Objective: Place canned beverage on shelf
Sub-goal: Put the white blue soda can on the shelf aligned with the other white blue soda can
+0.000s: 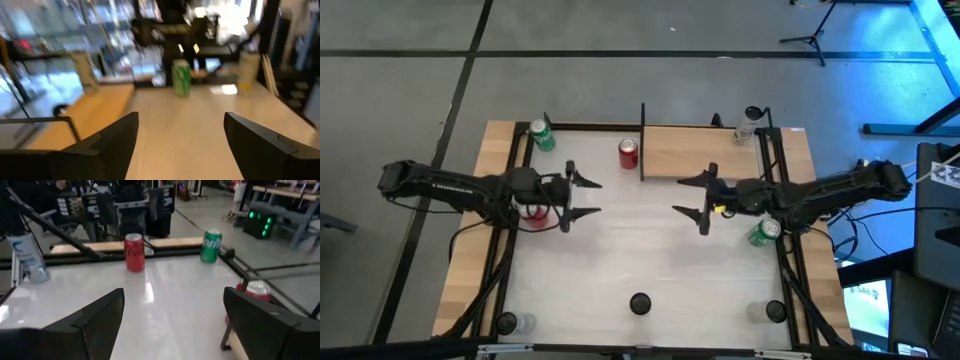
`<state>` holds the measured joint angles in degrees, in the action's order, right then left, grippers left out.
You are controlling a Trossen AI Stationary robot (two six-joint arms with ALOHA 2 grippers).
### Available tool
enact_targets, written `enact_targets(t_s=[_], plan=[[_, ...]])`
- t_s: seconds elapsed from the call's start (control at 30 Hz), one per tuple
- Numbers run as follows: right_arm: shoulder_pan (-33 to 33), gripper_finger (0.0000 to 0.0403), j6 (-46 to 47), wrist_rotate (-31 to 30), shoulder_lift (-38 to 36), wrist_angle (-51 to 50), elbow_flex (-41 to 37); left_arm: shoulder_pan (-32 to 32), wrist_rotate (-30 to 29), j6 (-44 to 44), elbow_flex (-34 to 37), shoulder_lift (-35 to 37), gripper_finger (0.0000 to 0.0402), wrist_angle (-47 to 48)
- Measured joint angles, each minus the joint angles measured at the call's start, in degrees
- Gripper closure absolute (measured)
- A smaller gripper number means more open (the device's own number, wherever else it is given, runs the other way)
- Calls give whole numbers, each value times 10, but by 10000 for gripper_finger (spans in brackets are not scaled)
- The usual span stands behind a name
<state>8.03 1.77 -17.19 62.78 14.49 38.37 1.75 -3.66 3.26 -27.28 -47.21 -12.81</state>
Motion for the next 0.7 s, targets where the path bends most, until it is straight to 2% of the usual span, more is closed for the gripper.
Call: enact_targets(t_s=[0.13,0.27,0.4,0.57,0.7], plan=[[0,65,-36,24,20,52,0,52,-49,-31,-118,-38,124,183],[0,65,-80,97,38,122,0,120,-96,-66,-227,-98,128,325],[0,65,-87,165,58,128,0,185,-138,-120,-330,-173,129,445],[-2,65,-102,167,67,132,0,257,-161,-209,-448,-266,129,570],[-2,65,-111,168,67,134,0,307,-164,-320,-537,-328,129,651]])
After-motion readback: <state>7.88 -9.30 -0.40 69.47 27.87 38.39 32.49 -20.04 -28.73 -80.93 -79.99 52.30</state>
